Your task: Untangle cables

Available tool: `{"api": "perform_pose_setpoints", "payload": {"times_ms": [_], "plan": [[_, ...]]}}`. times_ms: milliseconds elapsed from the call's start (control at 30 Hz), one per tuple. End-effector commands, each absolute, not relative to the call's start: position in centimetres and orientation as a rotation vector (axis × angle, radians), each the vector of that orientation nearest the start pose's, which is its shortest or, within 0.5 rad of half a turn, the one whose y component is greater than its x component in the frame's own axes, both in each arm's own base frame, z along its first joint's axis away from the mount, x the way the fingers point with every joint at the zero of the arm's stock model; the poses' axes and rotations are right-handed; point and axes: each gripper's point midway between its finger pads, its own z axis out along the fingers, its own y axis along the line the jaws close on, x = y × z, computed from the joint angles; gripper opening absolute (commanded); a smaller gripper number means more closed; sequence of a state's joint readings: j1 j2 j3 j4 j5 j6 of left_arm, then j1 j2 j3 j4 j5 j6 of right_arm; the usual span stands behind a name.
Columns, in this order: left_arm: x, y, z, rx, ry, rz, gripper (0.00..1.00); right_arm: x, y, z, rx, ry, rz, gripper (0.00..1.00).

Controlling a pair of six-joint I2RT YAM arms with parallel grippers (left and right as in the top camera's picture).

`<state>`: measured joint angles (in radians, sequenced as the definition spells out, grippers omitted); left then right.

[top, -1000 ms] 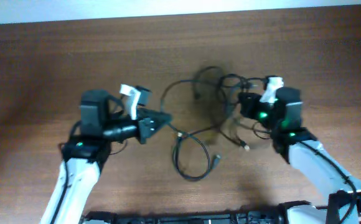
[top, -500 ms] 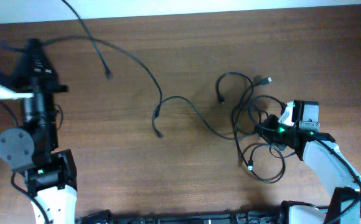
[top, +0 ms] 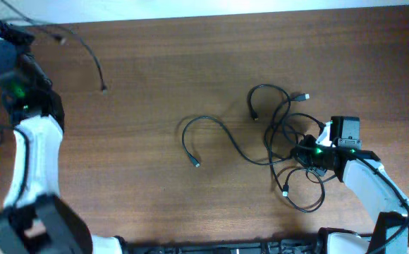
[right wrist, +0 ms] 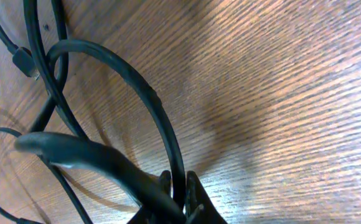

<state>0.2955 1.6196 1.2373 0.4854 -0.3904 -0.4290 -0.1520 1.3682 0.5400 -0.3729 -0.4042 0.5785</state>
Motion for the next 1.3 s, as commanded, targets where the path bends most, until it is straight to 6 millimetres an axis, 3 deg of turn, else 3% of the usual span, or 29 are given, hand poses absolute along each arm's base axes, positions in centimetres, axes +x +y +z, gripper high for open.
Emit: {"api": "perform_pose_setpoints", "payload": {"times_ms": [0, 67, 133, 167, 200, 233, 267, 300, 367, 433, 467, 533, 567, 600, 633, 667, 767, 833, 900, 933, 967, 1033, 1100, 1267], "plan": [[48.2, 26.6, 30.9, -0.91, 1.268, 0.27, 0.0, 26.5, 2.4, 1.3, 0.91, 2.656, 0.643, 0.06], [48.5, 28.9, 26.3, -1.012, 1.296, 0.258, 0.0, 26.5, 2.4, 1.3, 0.91, 2.656, 0.643, 0.06], [48.7, 30.0, 19.5, -1.105, 1.429, 0.285, 0.01, 26.5, 2.5, 1.3, 0.915, 2.655, 0.649, 0.06], [48.7, 30.0, 17.1, -1.126, 1.487, 0.3, 0.08, 26.5, 2.5, 1.3, 0.914, 2.655, 0.652, 0.06], [48.6, 29.9, 14.9, -1.145, 1.541, 0.315, 0.24, 26.5, 2.6, 1.3, 0.913, 2.655, 0.661, 0.06], [48.3, 29.8, 12.3, -1.168, 1.608, 0.333, 0.5, 26.4, 2.6, 1.3, 0.914, 2.658, 0.66, 0.06], [47.9, 29.5, 10.3, -1.185, 1.678, 0.34, 0.68, 26.4, 2.6, 1.3, 0.914, 2.658, 0.66, 0.07], [47.7, 28.9, 9.3, -1.189, 1.733, 0.326, 0.99, 26.4, 2.6, 1.3, 0.915, 2.658, 0.66, 0.08], [48.8, 27.0, 9.8, -1.134, 1.792, 0.188, 0.99, 26.4, 2.6, 1.3, 0.914, 2.658, 0.661, 0.11], [50.1, 23.9, 11.9, -1.072, 1.827, -0.049, 0.99, 26.4, 2.6, 1.3, 0.915, 2.658, 0.661, 0.13], [49.7, 20.9, 14.7, -1.068, 1.852, -0.198, 0.99, 26.3, 2.6, 1.3, 0.915, 2.66, 0.66, 0.25], [48.3, 19.2, 16.8, -1.093, 1.872, -0.243, 0.99, 26.2, 2.8, 1.3, 0.916, 2.665, 0.672, 0.32], [47.5, 17.1, 18.6, -1.067, 1.9, -0.303, 0.99, 26.3, 3.7, 1.8, 0.895, 2.66, 0.759, 0.33], [47.0, 14.6, 20.2, -1.017, 1.932, -0.384, 0.99, 26.6, 4.9, 2.5, 0.856, 2.643, 0.864, 0.31], [46.3, 10.4, 22.2, -0.884, 1.997, -0.529, 0.99, 27.7, 6.4, 3.6, 0.752, 2.598, 0.962, 0.09], [45.6, 6.9, 23.4, -0.744, 2.055, -0.628, 0.99, 28.9, 8.2, 5.1, 0.617, 2.541, 1.052, 0.04], [44.1, -0.2, 23.1, -0.477, 2.195, -0.734, 0.99, 30.8, 15.2, 9.9, 0.151, 2.356, 1.248, 0.04], [42.8, -3.1, 21.7, -0.364, 2.297, -0.738, 0.99, 30.1, 19.0, 10.9, -0.028, 2.32, 1.247, 0.04], [41.4, -5.6, 20.6, -0.304, 2.38, -0.761, 0.99, 29.4, 20.4, 10.8, -0.076, 2.332, 1.244, 0.04], [40.8, -6.9, 20.2, -0.279, 2.411, -0.777, 0.99, 29.2, 20.5, 10.7, -0.079, 2.337, 1.25, 0.57], [40.4, -8.4, 20.1, -0.238, 2.432, -0.793, 0.99, 29.5, 20.0, 10.7, -0.06, 2.335, 1.242, 0.99], [39.8, -10.7, 20.1, -0.171, 2.451, -0.822, 0.99, 30.8, 17.5, 10.3, 0.053, 2.339, 1.203, 0.99], [38.6, -13.5, 19.8, -0.09, 2.485, -0.852, 0.99, 31.5, 12.5, 8.6, 0.374, 2.407, 1.155, 0.99], [36.0, -19.6, 19.2, 0.111, 2.536, -0.837, 0.99, 29.8, 4.8, 5.7, 0.828, 2.457, 1.069, 0.99]]}}
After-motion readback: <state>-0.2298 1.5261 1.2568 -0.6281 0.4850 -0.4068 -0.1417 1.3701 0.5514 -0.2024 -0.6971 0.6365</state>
